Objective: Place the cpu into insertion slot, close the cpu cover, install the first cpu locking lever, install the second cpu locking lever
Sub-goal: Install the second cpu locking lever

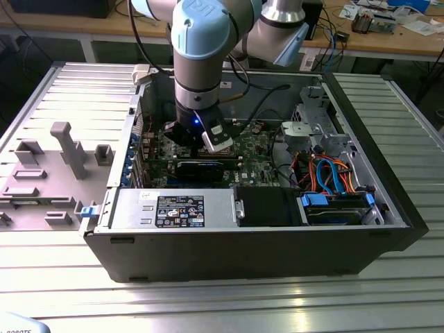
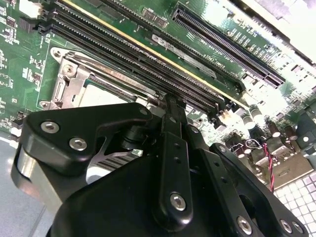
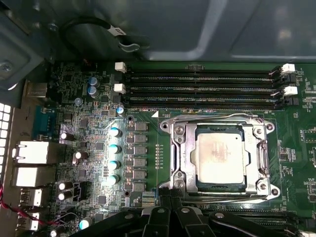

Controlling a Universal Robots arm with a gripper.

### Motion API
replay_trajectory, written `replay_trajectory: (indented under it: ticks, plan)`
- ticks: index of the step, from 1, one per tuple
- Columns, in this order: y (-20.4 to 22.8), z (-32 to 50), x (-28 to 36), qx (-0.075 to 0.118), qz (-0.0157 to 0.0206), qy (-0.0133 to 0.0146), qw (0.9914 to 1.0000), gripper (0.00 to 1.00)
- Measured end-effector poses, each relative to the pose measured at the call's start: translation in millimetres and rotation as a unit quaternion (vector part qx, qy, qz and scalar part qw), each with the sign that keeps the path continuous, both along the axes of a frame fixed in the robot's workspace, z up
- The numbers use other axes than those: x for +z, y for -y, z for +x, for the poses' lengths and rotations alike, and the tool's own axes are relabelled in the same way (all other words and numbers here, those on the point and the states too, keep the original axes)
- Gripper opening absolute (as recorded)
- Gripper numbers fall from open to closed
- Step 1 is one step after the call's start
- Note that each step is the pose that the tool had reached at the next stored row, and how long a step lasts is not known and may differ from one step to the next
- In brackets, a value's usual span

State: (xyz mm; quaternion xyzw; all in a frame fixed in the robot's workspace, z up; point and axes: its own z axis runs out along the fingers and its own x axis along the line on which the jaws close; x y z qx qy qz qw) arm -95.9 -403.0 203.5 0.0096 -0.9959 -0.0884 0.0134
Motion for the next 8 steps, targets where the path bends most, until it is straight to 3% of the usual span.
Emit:
replay_trajectory:
  ticks: [2, 6, 8]
  plan:
    - [0.0, -0.4, -0.8, 0.0, 0.001, 0.0006, 1.0, 0.11]
    - [0.0, -2.4, -2.2, 0.0, 0.0068, 0.001, 0.99998, 0.11]
    - [-0.1, -2.9, -2.4, 0.0, 0.0076, 0.0011, 0.99997, 0.11]
